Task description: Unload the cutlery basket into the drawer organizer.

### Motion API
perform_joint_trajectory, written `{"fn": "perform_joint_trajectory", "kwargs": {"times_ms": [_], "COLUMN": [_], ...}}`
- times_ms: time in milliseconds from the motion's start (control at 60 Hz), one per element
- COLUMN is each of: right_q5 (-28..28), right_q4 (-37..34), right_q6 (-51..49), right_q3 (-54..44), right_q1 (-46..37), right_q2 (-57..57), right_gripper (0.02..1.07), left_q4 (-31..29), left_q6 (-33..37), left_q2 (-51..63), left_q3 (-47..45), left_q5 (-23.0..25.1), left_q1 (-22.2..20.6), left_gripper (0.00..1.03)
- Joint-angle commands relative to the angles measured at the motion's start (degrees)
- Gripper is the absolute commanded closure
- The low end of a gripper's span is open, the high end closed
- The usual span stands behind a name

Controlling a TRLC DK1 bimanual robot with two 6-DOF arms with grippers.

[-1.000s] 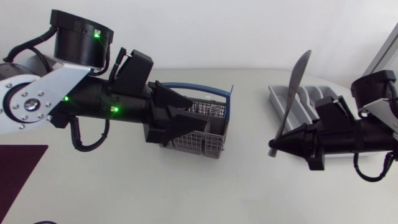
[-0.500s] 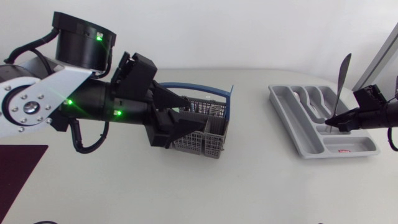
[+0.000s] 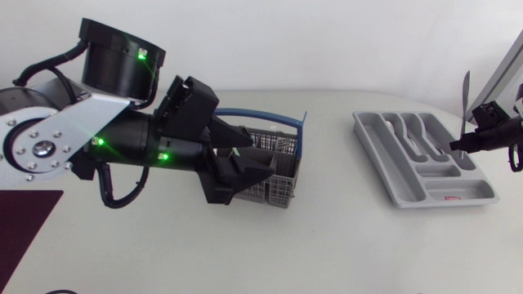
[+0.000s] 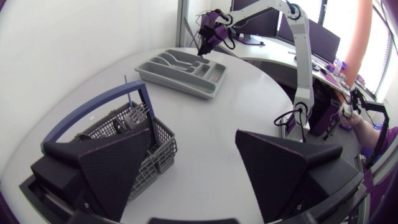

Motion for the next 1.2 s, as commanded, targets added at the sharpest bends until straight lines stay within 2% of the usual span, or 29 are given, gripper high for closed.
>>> {"fn": "perform_joint_trajectory", "kwargs": {"times_ms": [0, 167, 550, 833, 1000, 1100, 1183], "right_q5": [2.18, 6.75, 11.59, 12.29, 12.38, 12.29, 12.29], "right_q4": [0.72, 0.55, 0.64, -0.07, 0.02, 0.64, 2.04], "right_q6": [2.92, 3.88, 6.78, 7.14, 8.28, 8.37, 8.98], "right_q3": [4.32, 6.34, 8.63, 8.72, 8.45, 6.96, 4.76], "right_q1": [0.43, 1.39, 2.62, 2.53, 2.53, 2.62, 2.71], "right_q2": [2.98, 5.88, 12.56, 13.26, 13.00, 11.41, 8.78], "right_gripper": [1.01, 1.01, 1.01, 1.00, 0.69, 0.57, 0.51], "left_q4": [-1.21, -2.27, -3.14, -3.41, -3.32, -2.97, -1.47], "left_q6": [1.18, 1.45, 3.38, 5.49, 6.28, 6.90, 7.95], "left_q2": [-1.04, -1.92, -3.94, -6.05, -6.58, -6.66, -6.58], "left_q3": [-0.02, 0.07, -1.08, -2.75, -3.80, -4.42, -5.73], "left_q5": [-0.79, -0.96, -3.69, -6.33, -7.47, -7.91, -10.98], "left_q1": [-0.62, -0.62, -0.62, 2.81, 4.92, 6.24, 5.71], "left_gripper": [0.09, 0.09, 0.09, 0.09, 0.09, 0.09, 0.09]}}
